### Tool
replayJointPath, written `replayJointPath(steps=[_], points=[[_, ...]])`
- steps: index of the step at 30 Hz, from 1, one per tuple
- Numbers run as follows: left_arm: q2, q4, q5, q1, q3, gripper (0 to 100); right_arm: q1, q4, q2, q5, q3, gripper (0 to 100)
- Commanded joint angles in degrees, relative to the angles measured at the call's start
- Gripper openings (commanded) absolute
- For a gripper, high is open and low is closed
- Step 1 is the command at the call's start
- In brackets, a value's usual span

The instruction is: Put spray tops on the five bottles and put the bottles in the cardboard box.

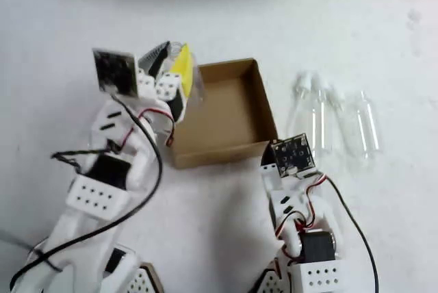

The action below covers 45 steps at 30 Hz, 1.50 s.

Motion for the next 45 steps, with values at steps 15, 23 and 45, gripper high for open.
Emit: replayJointPath(steps=[15,23,45], points=[[32.1,-32.9,-6.9,-2.8,-2.1,2,0.7,0.1,-0.3,0.6,0.5,2.2],[36.1,-36.8,-6.9,-2.8,-2.4,2,0.7,0.1,-0.3,0.6,0.5,2.2],[43.5,-36.8,-6.5,-6.5,-7.2,2,0.7,0.1,-0.3,0.6,0.5,2.2]])
